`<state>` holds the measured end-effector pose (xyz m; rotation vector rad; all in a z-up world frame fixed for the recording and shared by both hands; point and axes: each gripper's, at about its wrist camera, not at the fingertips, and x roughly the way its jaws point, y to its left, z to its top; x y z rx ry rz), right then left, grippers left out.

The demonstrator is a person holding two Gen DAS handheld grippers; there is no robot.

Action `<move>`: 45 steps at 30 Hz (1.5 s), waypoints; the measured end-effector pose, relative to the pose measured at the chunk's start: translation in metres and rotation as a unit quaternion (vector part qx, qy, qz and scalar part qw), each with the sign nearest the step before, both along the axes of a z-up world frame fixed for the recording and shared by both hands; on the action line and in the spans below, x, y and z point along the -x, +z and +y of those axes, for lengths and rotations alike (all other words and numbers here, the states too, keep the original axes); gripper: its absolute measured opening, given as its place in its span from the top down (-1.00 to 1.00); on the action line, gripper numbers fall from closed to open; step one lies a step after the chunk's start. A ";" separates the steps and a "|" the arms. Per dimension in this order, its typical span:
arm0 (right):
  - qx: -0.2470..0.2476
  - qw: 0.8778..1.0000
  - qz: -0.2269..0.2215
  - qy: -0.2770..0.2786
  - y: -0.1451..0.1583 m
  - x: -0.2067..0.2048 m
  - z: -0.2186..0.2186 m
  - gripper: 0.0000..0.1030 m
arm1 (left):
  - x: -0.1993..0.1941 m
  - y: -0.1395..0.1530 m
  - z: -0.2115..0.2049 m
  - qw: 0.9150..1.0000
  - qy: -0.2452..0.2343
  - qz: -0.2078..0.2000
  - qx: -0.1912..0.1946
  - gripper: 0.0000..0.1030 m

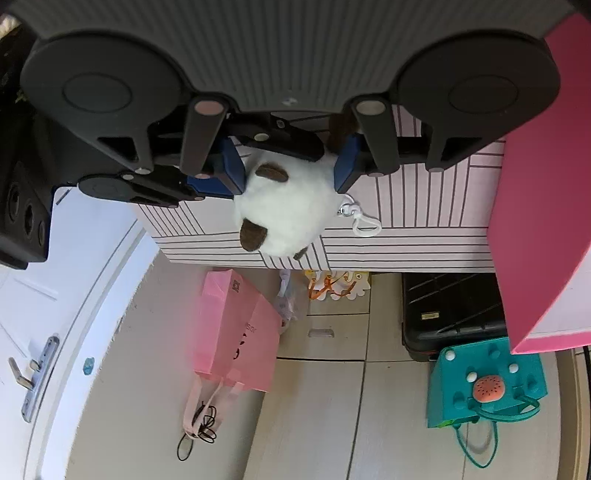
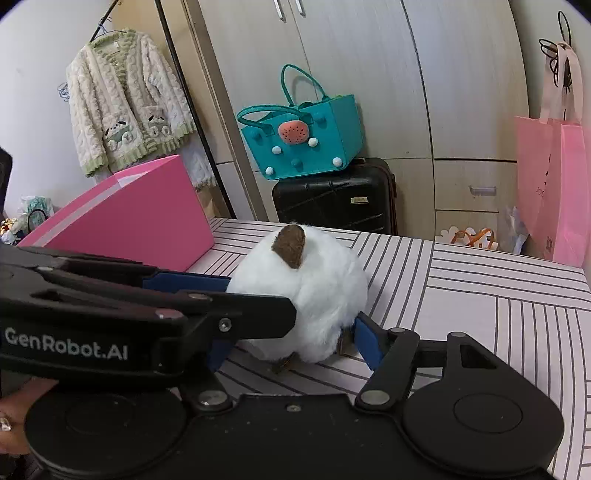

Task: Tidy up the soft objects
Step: 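Grasp the white plush cat with the left gripper while the right gripper grasps it too, then lift the plush cat with both grippers and carry it over the pink box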

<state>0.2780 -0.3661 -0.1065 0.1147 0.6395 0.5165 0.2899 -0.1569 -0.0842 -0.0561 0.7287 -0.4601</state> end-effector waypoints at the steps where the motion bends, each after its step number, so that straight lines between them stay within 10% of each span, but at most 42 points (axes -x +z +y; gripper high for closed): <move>1: 0.004 1.000 -0.004 0.000 0.000 0.002 0.000 -0.36 | 0.000 -0.001 0.000 1.000 0.000 0.001 0.001 0.01; 13: 0.086 0.995 -0.049 -0.010 0.008 0.024 0.016 -0.30 | 0.013 -0.005 0.007 0.999 0.004 0.013 0.033 0.10; 45: 0.083 0.987 -0.088 -0.103 0.048 0.190 0.056 -0.31 | 0.157 0.030 0.055 0.995 -0.090 -0.019 0.038 0.11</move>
